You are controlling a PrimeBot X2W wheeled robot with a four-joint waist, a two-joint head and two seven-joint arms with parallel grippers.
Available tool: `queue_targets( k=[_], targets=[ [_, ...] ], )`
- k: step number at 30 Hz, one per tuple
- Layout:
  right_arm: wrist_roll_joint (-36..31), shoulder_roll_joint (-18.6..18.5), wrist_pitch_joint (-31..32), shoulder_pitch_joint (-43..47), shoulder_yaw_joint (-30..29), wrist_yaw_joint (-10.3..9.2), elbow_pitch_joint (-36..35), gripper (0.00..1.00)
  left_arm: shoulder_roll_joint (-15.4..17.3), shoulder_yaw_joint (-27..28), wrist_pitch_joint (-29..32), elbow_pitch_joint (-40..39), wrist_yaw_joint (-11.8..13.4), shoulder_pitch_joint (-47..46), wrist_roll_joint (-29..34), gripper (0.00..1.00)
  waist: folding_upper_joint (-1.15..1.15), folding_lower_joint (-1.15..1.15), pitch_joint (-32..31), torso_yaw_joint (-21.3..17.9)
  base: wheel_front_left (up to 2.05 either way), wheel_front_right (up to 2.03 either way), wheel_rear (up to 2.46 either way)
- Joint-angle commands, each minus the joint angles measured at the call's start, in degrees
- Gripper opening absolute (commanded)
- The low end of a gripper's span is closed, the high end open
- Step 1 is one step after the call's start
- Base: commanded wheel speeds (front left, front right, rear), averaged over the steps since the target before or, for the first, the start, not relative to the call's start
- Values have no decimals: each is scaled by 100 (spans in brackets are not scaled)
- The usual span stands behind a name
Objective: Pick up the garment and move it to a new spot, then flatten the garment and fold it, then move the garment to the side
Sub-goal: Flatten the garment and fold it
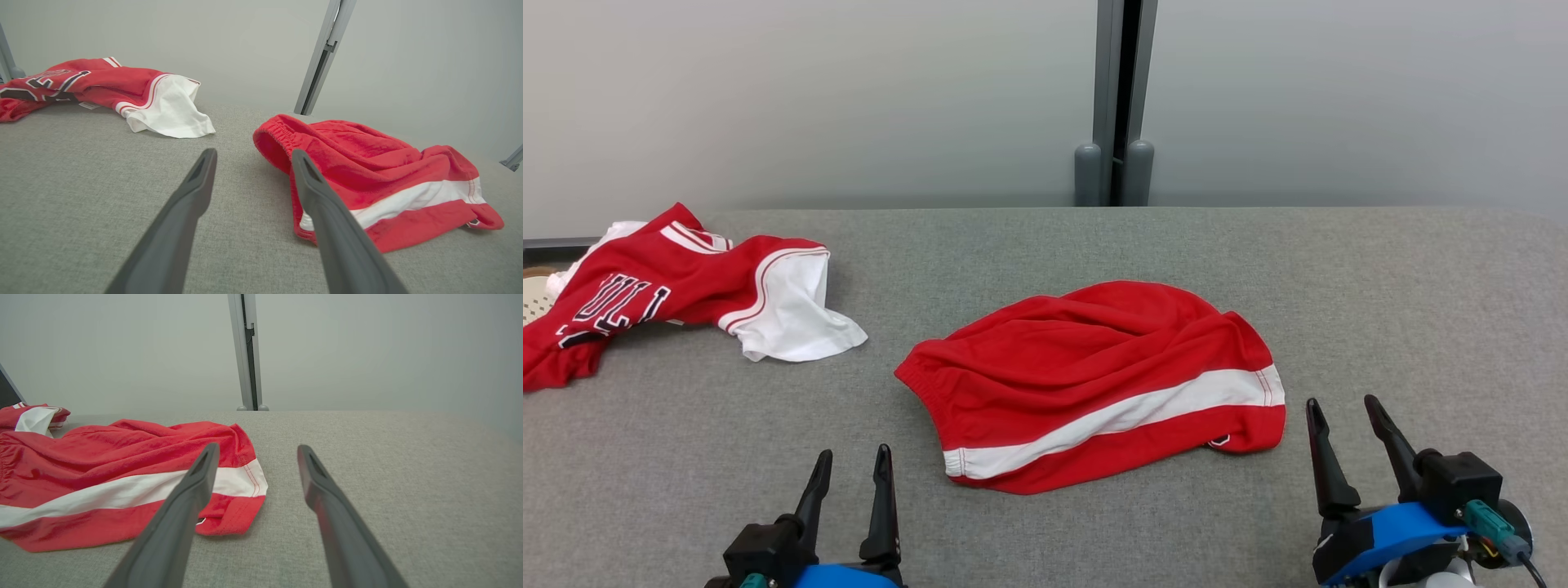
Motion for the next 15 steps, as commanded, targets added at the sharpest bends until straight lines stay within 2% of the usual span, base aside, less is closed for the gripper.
queue_targets(
  k=[1, 9, 15],
  targets=[
    [-22, 2, -21, -4, 3, 1, 4, 100, -3, -29, -15, -23, 4, 1, 27, 100, 0, 0, 7, 1, 0, 0, 0],
    [-23, 2, -21, -60, 50, 1, 37, 100, -3, -191, 5, 177, -69, -136, 52, 100, 0, 0, 71, -2, 0, 0, 0],
    [-21, 2, -21, -143, 129, 1, 75, 100, 43, -633, 540, 669, -233, -508, 38, 100, 0, 0, 200, -55, 0, 0, 0]
  ],
)
